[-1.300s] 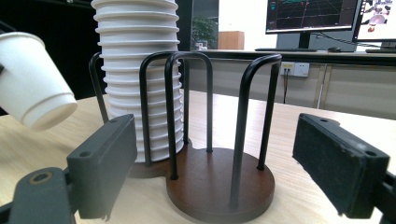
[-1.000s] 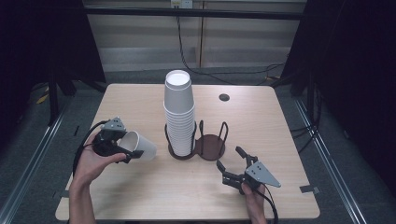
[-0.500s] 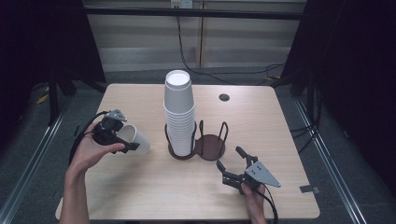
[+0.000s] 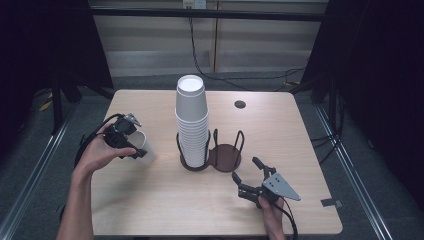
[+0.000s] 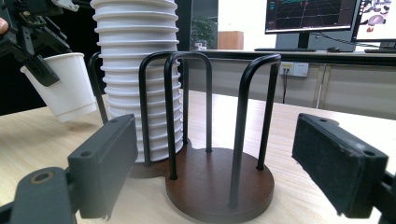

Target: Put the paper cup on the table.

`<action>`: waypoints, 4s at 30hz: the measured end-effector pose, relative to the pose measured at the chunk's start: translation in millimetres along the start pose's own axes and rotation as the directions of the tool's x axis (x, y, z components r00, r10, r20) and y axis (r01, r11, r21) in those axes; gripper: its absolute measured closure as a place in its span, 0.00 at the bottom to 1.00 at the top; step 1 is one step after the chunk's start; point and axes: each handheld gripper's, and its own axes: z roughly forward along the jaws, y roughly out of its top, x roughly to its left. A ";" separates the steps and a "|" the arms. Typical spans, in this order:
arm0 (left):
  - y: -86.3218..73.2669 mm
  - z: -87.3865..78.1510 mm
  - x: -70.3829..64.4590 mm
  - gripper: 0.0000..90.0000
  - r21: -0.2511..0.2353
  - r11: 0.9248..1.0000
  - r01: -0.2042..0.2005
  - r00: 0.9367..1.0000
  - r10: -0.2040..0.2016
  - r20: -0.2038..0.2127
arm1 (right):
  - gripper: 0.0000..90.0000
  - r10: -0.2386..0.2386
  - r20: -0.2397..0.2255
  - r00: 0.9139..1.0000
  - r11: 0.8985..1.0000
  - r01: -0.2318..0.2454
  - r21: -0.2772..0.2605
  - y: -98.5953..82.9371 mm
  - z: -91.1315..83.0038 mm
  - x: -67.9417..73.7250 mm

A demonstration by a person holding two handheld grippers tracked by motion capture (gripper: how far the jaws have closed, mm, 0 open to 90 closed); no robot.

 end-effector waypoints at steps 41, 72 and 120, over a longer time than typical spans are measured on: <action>2.9 39.1 -0.2 0.08 0.074 0.997 0.004 1.000 -0.002 -0.022 | 0.15 0.000 0.000 1.000 1.000 0.000 -0.001 0.0 -0.1 0.1; -30.6 31.7 0.2 0.13 -0.030 0.999 0.019 1.000 -0.020 -0.011 | 0.15 -0.002 -0.010 1.000 1.000 0.002 -0.002 -0.1 -0.5 0.1; -107.7 -33.1 -56.1 0.18 -0.592 0.790 0.163 0.969 -0.240 -0.053 | 0.15 -0.001 -0.007 1.000 1.000 0.001 0.000 0.0 -1.1 0.2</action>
